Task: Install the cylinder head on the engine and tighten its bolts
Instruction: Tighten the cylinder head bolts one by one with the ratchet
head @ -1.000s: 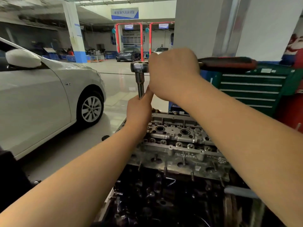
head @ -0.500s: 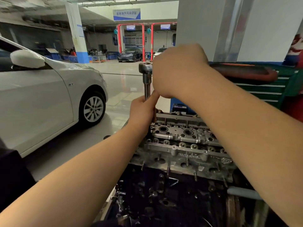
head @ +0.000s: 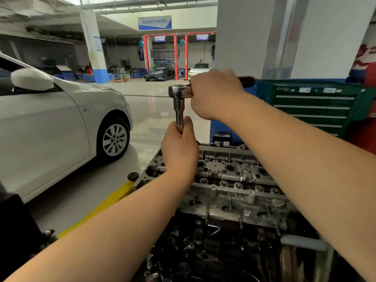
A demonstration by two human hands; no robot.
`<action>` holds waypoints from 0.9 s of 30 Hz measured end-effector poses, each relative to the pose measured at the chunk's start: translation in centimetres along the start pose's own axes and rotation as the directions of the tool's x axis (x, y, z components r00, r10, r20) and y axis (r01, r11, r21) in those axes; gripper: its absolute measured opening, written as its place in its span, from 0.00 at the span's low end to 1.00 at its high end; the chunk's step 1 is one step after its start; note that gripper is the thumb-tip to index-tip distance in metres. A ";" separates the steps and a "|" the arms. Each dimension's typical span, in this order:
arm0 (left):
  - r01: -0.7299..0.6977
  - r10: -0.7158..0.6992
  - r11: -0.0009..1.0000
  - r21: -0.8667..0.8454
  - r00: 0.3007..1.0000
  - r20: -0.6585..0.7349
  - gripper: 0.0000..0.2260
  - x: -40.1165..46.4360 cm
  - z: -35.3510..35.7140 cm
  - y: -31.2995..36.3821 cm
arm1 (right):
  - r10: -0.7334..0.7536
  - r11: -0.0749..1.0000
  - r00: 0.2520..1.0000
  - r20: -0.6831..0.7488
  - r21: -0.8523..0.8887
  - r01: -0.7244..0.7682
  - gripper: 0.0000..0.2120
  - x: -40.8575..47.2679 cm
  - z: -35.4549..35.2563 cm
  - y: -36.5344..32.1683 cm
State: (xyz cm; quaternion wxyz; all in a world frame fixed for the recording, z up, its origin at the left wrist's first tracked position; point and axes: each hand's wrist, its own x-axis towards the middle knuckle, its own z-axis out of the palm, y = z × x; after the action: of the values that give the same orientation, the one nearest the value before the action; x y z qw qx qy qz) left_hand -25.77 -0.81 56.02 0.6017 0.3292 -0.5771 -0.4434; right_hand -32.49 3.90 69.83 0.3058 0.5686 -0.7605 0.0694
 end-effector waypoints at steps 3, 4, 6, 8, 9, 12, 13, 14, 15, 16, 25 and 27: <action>0.050 -0.049 0.999 -0.008 0.998 0.025 0.23 0.8 0.1 0.3 | -0.046 0.949 0.999 0.002 -0.313 0.045 0.09 -1.6 -2.4 -1.1; 0.088 -0.087 0.996 -0.007 0.993 0.078 0.24 1.4 0.0 0.4 | -0.058 0.944 0.998 -0.007 -0.326 0.052 0.09 -1.9 -2.8 -1.3; 0.171 -0.164 0.985 -0.024 0.968 0.190 0.18 2.3 -0.4 0.6 | -0.042 0.955 0.999 -0.026 -0.294 0.032 0.10 -2.1 -2.8 -1.2; 0.211 -0.197 0.977 -0.032 0.951 0.238 0.15 2.8 -0.8 0.7 | -0.036 0.974 0.999 -0.041 -0.227 0.026 0.10 -1.4 -1.6 -1.0; 0.218 -0.200 0.975 -0.044 0.945 0.258 0.15 2.7 -1.1 0.7 | -0.050 0.984 0.998 -0.029 -0.173 0.045 0.07 -0.8 -0.9 -0.5; 0.234 -0.159 0.962 -0.142 0.900 0.407 0.20 2.2 -1.8 0.6 | -0.087 0.971 0.996 0.005 0.223 0.083 0.09 0.5 1.3 0.6; 0.242 -0.143 0.957 -0.159 0.874 0.465 0.22 2.1 -1.9 0.6 | -0.108 0.919 0.994 -0.008 0.380 0.103 0.10 0.5 1.6 0.7; 0.254 -0.139 0.953 -0.164 0.850 0.509 0.24 2.1 -2.2 0.6 | -0.118 0.878 0.993 -0.029 0.465 0.118 0.10 0.4 1.6 0.6; 0.276 -0.145 0.946 -0.171 0.830 0.539 0.24 2.3 -2.4 0.6 | -0.118 0.867 0.992 -0.039 0.484 0.122 0.08 0.3 1.5 0.4; 0.306 -0.159 0.934 -0.183 0.816 0.556 0.24 2.6 -2.6 0.6 | -0.112 0.893 0.993 -0.042 0.434 0.119 0.06 0.4 1.3 0.3; -0.001 0.003 1.000 -0.016 0.994 0.106 0.22 1.2 -1.2 0.7 | -0.138 0.885 0.981 0.137 -0.427 0.185 0.10 -3.5 -5.1 -1.8; -0.004 0.004 1.000 -0.012 1.000 0.006 0.23 0.9 -0.7 1.0 | -0.163 0.921 0.982 0.092 -0.342 0.185 0.05 -2.9 -4.2 -1.5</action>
State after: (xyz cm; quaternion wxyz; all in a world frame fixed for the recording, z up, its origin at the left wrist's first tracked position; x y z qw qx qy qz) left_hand -24.97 -1.36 57.20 0.6029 0.3231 -0.5769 -0.4464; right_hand -29.04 7.71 71.29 0.3832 0.5725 -0.7162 -0.1114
